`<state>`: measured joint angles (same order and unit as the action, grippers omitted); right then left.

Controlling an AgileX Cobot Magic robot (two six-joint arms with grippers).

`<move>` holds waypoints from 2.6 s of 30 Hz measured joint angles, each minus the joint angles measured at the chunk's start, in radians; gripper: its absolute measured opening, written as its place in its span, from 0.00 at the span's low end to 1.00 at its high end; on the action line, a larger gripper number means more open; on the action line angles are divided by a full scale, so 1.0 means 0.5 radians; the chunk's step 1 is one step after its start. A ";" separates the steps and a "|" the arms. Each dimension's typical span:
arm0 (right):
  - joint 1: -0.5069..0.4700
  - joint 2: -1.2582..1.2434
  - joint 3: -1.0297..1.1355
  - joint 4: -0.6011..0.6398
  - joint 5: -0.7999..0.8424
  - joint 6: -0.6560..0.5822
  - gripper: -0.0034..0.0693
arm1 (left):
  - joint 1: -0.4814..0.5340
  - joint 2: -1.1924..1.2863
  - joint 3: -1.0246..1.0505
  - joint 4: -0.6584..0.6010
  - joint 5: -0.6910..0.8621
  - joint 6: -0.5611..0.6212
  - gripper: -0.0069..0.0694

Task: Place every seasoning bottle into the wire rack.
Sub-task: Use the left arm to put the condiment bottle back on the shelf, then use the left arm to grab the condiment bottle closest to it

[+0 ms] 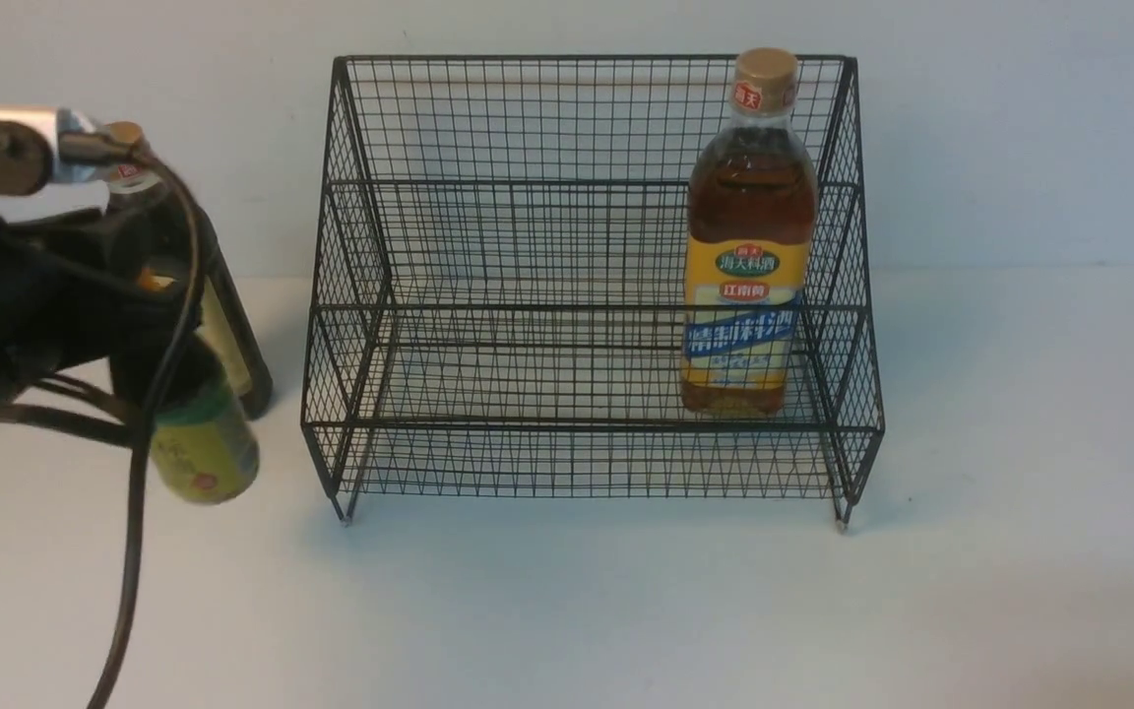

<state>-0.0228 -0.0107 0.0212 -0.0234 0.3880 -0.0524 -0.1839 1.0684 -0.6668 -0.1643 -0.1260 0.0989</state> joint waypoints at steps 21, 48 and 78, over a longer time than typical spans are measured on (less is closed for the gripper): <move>0.000 0.000 0.000 0.000 0.000 0.000 0.03 | -0.335 0.654 -0.527 -0.103 -0.071 0.006 0.25; 0.000 0.000 0.000 0.000 0.000 0.002 0.03 | -0.335 0.744 -0.544 -0.098 0.426 0.010 0.31; 0.000 0.000 0.000 0.000 0.000 0.002 0.03 | 0.468 0.408 -0.544 -0.098 0.076 0.010 0.64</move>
<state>-0.0228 -0.0107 0.0212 -0.0234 0.3880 -0.0516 0.0503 1.2723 -0.9390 -0.2133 -0.0882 0.1041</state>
